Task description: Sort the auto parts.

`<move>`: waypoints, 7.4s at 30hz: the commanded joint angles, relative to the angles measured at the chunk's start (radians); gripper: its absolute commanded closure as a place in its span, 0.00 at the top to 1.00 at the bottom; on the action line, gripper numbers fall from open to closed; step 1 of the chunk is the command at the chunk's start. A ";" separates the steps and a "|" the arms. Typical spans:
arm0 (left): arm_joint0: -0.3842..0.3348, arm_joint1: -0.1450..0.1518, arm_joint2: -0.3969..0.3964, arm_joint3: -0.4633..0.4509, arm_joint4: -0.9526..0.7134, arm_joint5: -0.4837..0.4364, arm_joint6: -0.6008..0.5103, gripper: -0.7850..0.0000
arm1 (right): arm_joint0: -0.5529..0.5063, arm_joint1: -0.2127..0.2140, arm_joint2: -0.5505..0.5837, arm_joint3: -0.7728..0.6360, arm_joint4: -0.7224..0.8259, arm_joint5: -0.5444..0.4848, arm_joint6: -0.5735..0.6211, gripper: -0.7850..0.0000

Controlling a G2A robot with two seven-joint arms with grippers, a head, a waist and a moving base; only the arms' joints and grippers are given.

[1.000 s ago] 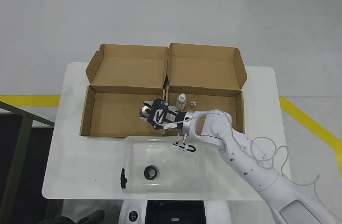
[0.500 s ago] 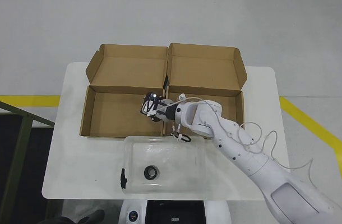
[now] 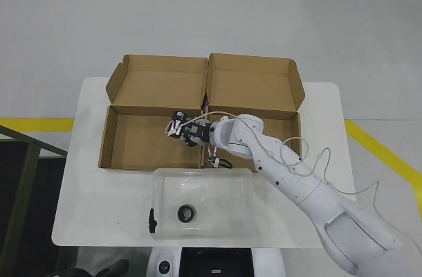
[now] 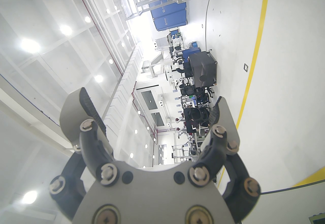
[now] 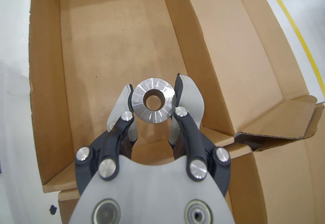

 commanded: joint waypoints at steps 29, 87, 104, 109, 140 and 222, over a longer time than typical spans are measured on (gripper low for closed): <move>0.000 0.000 0.000 0.000 0.000 0.000 0.000 1.00 | 0.088 -0.102 -0.065 0.165 -0.123 0.021 0.058 0.36; 0.000 0.000 0.000 0.000 0.000 0.000 0.000 1.00 | -0.680 0.124 0.319 -0.793 -0.301 -0.357 0.047 0.53; 0.000 0.000 0.000 0.000 0.000 0.000 0.000 1.00 | -0.793 0.174 0.344 -0.784 -0.413 -0.441 -0.003 0.61; 0.000 0.000 0.000 0.000 0.000 0.000 0.000 1.00 | -0.777 0.177 0.328 -0.745 -0.431 -0.428 -0.007 0.62; 0.000 0.000 0.000 0.000 0.000 0.000 0.000 1.00 | -0.619 0.151 0.189 -0.550 -0.350 -0.380 -0.041 0.19; 0.000 0.000 0.000 0.000 0.000 0.000 0.000 1.00 | -0.258 0.110 0.197 -0.455 -0.046 -0.145 -0.106 0.00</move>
